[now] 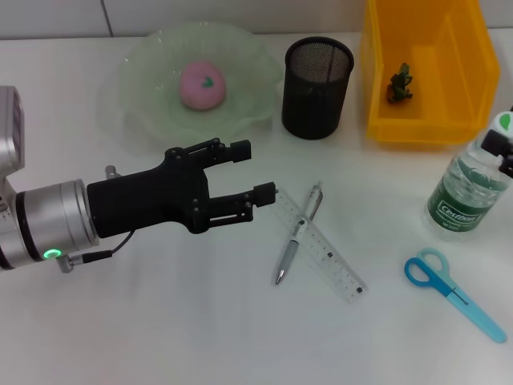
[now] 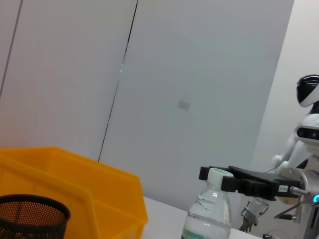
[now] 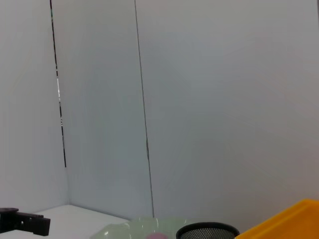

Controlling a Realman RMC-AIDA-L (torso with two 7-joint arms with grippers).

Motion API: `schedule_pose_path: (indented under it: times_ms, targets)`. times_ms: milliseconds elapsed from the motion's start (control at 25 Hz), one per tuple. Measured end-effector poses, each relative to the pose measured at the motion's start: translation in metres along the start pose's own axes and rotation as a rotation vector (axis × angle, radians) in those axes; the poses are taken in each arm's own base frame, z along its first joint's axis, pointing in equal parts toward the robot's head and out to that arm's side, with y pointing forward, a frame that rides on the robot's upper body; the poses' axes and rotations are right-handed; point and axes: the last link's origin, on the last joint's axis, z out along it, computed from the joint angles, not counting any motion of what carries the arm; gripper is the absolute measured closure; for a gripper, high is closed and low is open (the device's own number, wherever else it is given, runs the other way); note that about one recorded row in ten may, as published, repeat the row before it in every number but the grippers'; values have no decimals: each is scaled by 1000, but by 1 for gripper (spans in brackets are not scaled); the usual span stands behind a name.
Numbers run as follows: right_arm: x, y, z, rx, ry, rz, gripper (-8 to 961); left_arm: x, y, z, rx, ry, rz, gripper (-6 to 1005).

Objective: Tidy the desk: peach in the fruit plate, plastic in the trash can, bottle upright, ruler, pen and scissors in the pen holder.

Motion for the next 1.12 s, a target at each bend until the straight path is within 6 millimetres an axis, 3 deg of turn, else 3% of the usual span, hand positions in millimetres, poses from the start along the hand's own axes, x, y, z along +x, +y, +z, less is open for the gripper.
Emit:
schedule_pose_path:
  times_ms: [280, 480, 960, 1120]
  targets:
    - [3, 1, 4, -9, 14, -10, 399, -1, 1, -1, 1, 4, -3, 239]
    - [4, 2, 2, -7, 12, -21, 529, -1, 1, -1, 1, 4, -3, 239]
    - [-2, -8, -4, 108, -82, 0, 513, -1, 2, -2, -1, 7, -6, 241]
    - [1, -11, 2, 137, -96, 28, 507, -2, 2, -3, 0, 6, -8, 242]
